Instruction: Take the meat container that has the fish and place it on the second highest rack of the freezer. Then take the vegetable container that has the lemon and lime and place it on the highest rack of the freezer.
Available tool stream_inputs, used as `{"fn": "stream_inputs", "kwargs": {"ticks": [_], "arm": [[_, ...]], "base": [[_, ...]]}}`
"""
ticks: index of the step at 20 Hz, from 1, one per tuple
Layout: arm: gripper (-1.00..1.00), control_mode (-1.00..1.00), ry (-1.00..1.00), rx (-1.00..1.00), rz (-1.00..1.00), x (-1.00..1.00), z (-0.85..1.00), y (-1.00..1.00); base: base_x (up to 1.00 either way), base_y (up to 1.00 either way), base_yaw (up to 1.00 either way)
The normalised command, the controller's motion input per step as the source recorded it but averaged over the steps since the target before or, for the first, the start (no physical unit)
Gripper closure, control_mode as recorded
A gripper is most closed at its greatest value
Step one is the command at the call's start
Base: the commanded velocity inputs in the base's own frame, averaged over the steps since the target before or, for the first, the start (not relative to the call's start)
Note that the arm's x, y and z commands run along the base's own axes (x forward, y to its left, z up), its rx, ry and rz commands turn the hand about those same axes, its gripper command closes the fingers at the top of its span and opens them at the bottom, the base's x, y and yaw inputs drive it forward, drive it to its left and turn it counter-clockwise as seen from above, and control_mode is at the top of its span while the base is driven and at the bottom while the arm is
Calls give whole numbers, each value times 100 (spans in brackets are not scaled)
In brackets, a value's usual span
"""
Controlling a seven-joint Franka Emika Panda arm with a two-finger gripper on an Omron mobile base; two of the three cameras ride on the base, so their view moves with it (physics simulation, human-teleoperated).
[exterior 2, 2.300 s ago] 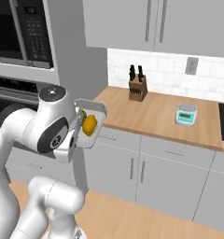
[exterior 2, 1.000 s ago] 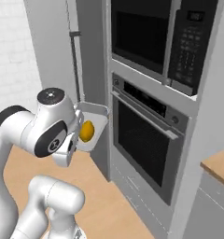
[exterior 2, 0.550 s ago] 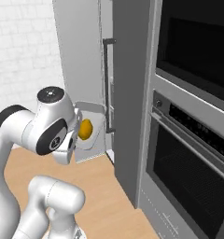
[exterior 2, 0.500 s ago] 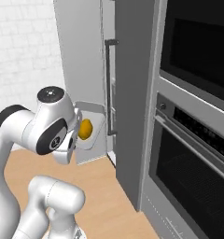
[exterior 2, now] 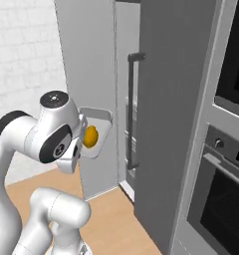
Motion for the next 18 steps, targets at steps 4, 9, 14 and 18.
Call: {"fn": "stream_inputs", "kwargs": {"ticks": [4, 9, 14, 18], "arm": [[100, 100, 0, 0, 0, 0, 0, 0], [100, 100, 0, 0, 0, 0, 0, 0], [100, 100, 0, 0, 0, 0, 0, 0], [100, 100, 0, 0, 0, 0, 0, 0]], "base": [[38, 100, -38], [15, 66, -43], [0, 8, -38], [24, 64, -37]]}}
